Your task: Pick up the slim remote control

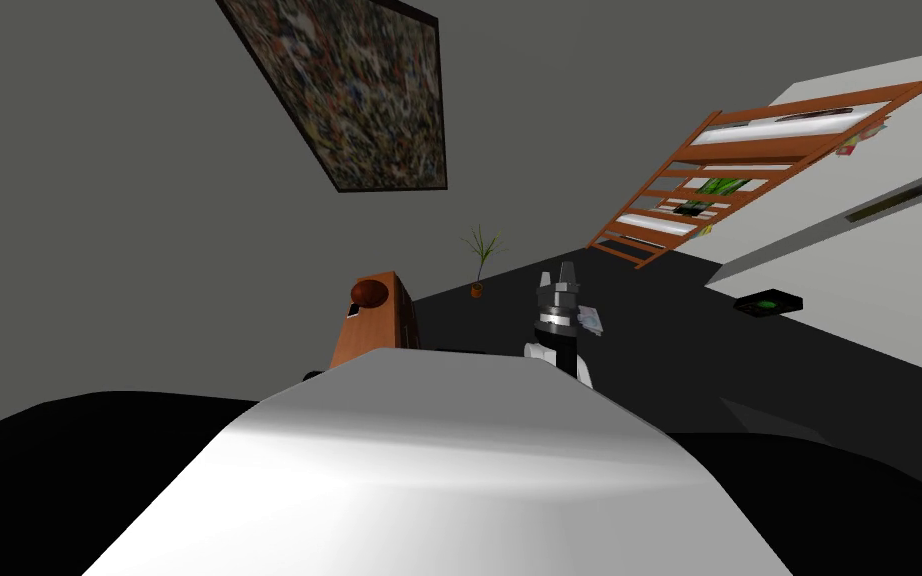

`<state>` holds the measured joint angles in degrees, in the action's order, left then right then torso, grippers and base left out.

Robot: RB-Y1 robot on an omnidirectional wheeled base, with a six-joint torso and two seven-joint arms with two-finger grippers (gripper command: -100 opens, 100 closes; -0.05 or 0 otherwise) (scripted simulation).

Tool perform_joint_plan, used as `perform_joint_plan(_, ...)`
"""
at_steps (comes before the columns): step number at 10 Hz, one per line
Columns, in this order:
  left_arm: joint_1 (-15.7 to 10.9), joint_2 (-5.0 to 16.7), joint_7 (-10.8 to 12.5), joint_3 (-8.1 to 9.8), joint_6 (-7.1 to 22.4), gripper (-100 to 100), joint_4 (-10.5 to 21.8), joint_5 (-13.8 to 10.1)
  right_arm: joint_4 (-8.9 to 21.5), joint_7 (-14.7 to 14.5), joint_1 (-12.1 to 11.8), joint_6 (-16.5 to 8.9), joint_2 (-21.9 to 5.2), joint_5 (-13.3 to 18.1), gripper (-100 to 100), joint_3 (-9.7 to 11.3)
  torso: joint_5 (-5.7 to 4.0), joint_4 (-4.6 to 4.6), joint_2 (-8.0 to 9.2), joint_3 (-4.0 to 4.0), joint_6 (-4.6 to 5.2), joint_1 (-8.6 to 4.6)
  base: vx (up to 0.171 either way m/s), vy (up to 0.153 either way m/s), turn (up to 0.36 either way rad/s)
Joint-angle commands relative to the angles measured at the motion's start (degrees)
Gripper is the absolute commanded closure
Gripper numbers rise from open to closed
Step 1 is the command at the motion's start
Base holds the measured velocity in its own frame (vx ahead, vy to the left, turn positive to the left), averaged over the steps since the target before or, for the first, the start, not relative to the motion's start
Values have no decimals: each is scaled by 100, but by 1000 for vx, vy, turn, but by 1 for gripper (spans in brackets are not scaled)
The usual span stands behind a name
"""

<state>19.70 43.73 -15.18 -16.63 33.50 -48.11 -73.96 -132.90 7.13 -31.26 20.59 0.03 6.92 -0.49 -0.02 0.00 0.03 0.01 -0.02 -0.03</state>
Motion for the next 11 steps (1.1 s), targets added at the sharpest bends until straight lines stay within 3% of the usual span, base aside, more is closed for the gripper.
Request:
perform_joint_plan(1,0,0,0,0,0,100,0,0,0,0,0,0,0,0,0,0,0,0,0,0,0,0,0,0,0)
perform_joint_plan(5,0,2,1,1,0,100,-1,-1,0,0,0,0,0,0,0,0,1,0,1,0,0,0,0,0,0)
perform_joint_plan(6,-1,2,1,1,0,0,-1,-1,0,0,0,0,0,0,0,0,1,0,1,0,0,0,0,0,0)
perform_joint_plan(7,46,171,23,-28,69,100,-123,-120,0,0,0,0,0,0,0,0,1,0,1,0,0,0,0,0,0)
perform_joint_plan(9,115,387,-15,-52,147,100,-248,-325,0,0,0,0,0,0,0,0,-4,0,1,1,-1,-6,-3,-27,5)
perform_joint_plan(10,69,305,-60,-32,118,100,-148,-290,0,0,0,0,0,0,0,0,-4,0,3,1,-1,-15,-2,-18,5)
perform_joint_plan(11,72,315,-66,-34,123,0,-152,-301,0,0,0,0,0,0,0,0,-2,0,2,1,0,-11,0,0,0)
